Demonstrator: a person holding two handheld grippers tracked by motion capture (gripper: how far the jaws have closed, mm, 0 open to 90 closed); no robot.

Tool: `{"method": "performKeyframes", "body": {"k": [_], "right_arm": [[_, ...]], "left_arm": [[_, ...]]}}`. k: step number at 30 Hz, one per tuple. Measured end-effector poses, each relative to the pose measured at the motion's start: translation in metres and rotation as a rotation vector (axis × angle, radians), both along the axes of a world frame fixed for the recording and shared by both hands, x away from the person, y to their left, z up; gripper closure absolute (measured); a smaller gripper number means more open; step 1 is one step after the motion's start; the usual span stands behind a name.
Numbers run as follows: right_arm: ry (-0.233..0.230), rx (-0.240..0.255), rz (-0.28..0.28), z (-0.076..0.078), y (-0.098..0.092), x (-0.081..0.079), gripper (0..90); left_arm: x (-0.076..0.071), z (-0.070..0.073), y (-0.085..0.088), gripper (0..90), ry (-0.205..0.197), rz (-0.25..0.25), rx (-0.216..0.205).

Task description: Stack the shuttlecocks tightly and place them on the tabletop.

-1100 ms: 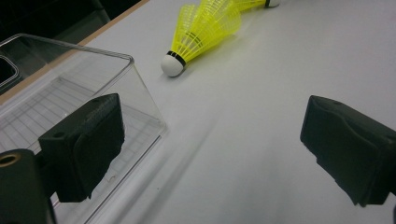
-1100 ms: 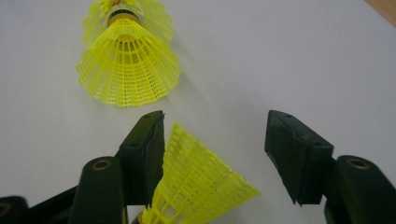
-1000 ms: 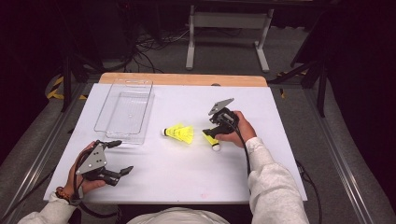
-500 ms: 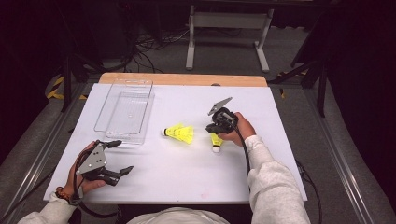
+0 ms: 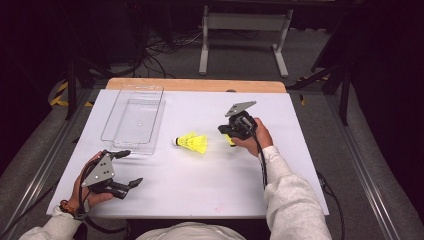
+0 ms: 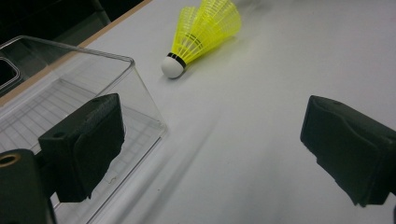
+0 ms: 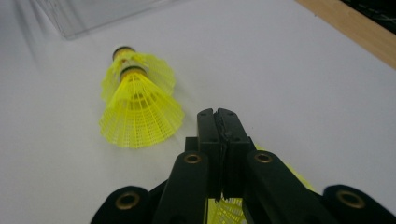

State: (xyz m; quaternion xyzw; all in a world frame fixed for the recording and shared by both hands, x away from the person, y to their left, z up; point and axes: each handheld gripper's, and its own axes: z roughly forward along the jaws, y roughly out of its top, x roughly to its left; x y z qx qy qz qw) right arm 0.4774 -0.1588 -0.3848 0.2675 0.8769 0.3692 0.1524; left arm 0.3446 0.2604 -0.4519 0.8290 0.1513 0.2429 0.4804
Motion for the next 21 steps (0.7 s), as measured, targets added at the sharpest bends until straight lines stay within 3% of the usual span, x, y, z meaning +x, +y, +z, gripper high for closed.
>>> {"method": "performKeyframes", "body": {"k": [11, 21], "right_arm": [[-0.060, 0.151, -0.081, -0.006, 0.019, -0.001, 89.3], [-0.069, 0.217, -0.142, -0.023, 0.034, 0.002, 88.8]], "left_arm": [[-0.001, 0.001, 0.001, 7.3, 0.000, 0.002, -0.011], [-0.001, 0.001, 0.001, 7.3, -0.001, 0.000, -0.010]]}}
